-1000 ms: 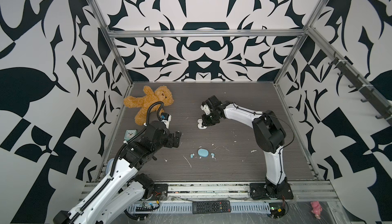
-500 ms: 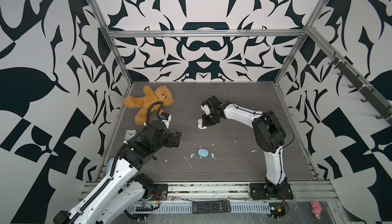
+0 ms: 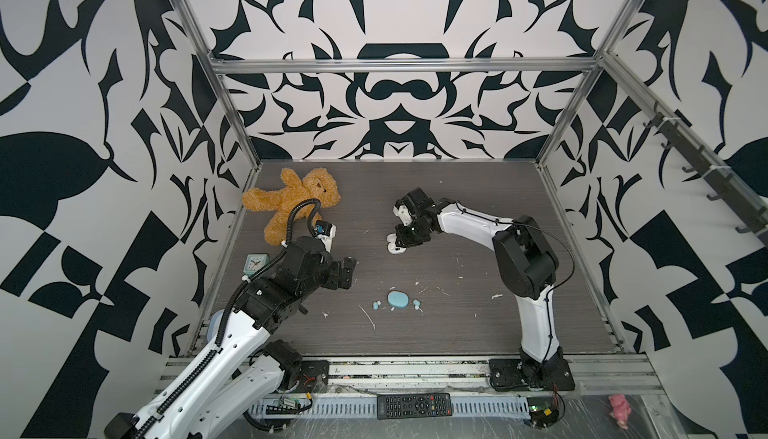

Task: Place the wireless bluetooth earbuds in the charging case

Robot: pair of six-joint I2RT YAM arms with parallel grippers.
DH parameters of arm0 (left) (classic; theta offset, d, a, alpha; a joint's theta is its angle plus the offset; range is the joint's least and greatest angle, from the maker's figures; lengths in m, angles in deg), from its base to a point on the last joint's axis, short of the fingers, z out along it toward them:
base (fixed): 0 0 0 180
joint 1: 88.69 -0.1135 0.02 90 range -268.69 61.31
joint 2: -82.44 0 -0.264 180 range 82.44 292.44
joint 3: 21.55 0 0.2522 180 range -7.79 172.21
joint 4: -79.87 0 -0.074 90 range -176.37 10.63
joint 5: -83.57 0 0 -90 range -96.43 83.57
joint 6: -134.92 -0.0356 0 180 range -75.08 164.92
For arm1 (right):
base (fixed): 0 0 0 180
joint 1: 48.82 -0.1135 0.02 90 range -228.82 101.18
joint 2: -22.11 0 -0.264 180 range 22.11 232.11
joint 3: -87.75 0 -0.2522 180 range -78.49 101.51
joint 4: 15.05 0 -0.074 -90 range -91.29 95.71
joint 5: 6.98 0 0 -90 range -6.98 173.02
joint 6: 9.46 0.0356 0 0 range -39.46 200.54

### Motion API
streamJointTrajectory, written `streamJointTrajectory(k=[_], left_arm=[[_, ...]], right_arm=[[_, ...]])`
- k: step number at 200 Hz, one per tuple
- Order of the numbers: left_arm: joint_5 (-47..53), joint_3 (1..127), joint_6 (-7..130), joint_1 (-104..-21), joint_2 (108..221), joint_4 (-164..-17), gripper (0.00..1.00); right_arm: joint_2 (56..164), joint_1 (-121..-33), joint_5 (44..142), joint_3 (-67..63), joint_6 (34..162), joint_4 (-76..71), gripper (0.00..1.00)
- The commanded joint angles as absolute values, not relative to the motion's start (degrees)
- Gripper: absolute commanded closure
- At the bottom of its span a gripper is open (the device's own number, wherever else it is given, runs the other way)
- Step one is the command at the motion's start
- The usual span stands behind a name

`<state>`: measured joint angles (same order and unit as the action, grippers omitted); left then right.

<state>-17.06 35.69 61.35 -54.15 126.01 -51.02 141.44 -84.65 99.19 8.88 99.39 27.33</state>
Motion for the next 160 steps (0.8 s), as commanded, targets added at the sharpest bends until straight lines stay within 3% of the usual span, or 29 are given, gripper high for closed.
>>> streamJointTrajectory(k=[1,160], left_arm=[[-16.6,34.75,61.05,-54.24,125.68,-51.53,0.01],[-16.45,34.71,60.92,-54.24,125.43,-51.5,0.01]], right_arm=[[140.02,-84.86,97.79,10.11,98.71,27.53,0.73],[136.38,-84.99,97.09,8.02,100.3,26.64,0.62]])
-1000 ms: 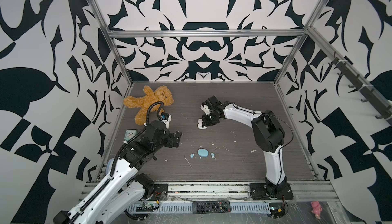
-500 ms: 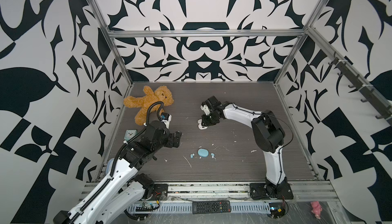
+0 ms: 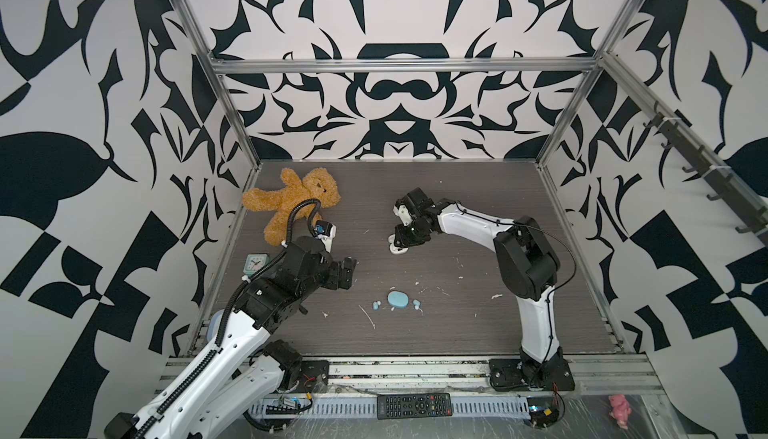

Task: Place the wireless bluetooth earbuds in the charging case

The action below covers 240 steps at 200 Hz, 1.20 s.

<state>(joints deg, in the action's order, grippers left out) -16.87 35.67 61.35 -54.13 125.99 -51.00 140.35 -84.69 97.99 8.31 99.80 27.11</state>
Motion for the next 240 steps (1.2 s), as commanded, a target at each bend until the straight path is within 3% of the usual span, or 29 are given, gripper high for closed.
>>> streamJointTrajectory(k=[1,240], left_arm=[[-16.45,34.68,60.92,-54.24,125.47,-51.49,0.01],[-16.11,34.66,60.83,-54.24,125.18,-51.55,0.01]], right_arm=[[136.42,-84.97,97.09,8.01,100.31,26.6,0.62],[136.02,-85.47,98.41,4.12,101.72,24.3,0.6]])
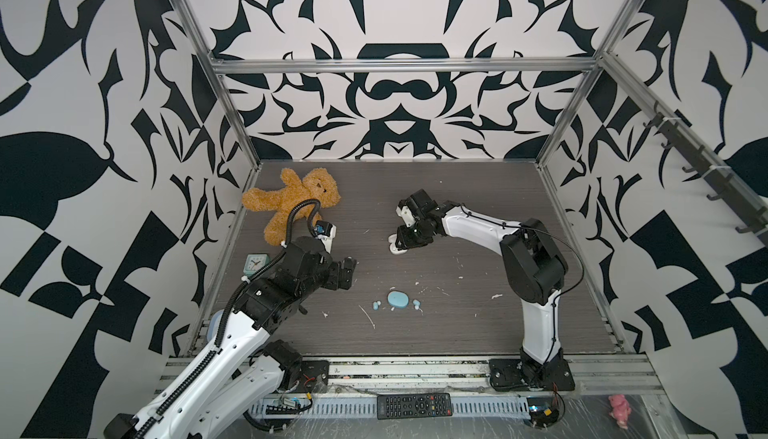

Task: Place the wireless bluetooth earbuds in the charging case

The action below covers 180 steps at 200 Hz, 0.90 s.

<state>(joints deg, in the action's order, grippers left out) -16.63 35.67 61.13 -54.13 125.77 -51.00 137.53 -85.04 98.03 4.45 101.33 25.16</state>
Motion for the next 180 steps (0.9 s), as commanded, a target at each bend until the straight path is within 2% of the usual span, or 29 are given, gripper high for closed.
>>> streamJointTrajectory(k=[1,94,147,180], left_arm=[[-16.1,34.66,60.83,-54.24,125.17,-51.51,0.01],[-15.97,34.66,60.78,-54.23,124.89,-51.53,0.01],[-15.75,34.66,60.73,-54.24,124.89,-51.5,0.01],[-15.56,34.75,60.82,-54.2,124.52,-51.5,0.01]], right_arm=[[136.02,-85.47,98.41,4.08,101.72,24.25,0.6],[135.85,-85.74,96.48,3.95,102.06,24.72,0.6],[132.32,-86.42,95.36,3.49,102.49,25.56,0.6],[129.29,-87.03,91.61,2.79,105.59,26.72,0.55]])
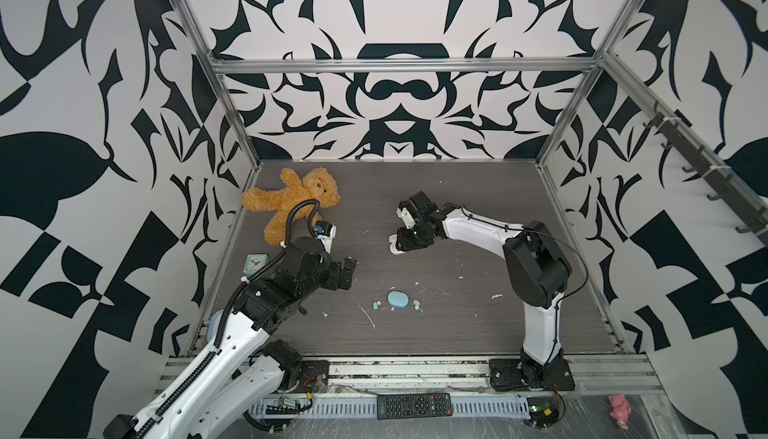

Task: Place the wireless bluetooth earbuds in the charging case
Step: 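Open the right gripper to release the earbud in the white case, then move the right gripper over the second white earbud near the bear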

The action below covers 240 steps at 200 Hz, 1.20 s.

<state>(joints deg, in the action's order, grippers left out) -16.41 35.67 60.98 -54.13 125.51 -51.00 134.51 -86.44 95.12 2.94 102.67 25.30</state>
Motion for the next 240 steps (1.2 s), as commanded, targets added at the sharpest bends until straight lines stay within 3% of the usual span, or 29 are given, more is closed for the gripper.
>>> streamJointTrajectory(k=[1,78,128,240], left_arm=[[-15.61,34.75,60.83,-54.22,124.48,-51.49,0.01],[-25.46,35.8,61.97,-54.36,120.57,-50.43,0.01],[-32.03,35.3,62.56,-54.77,116.54,-50.23,0.01],[-30.52,34.93,62.54,-54.76,115.87,-50.52,0.01]], right_arm=[[129.14,-87.04,91.54,2.71,105.77,26.73,0.55],[125.7,-97.38,85.23,2.23,123.35,24.77,0.47],[134.12,-102.5,83.46,10.17,129.83,25.45,0.48],[149.63,-104.03,84.2,27.46,131.45,26.92,0.55]])
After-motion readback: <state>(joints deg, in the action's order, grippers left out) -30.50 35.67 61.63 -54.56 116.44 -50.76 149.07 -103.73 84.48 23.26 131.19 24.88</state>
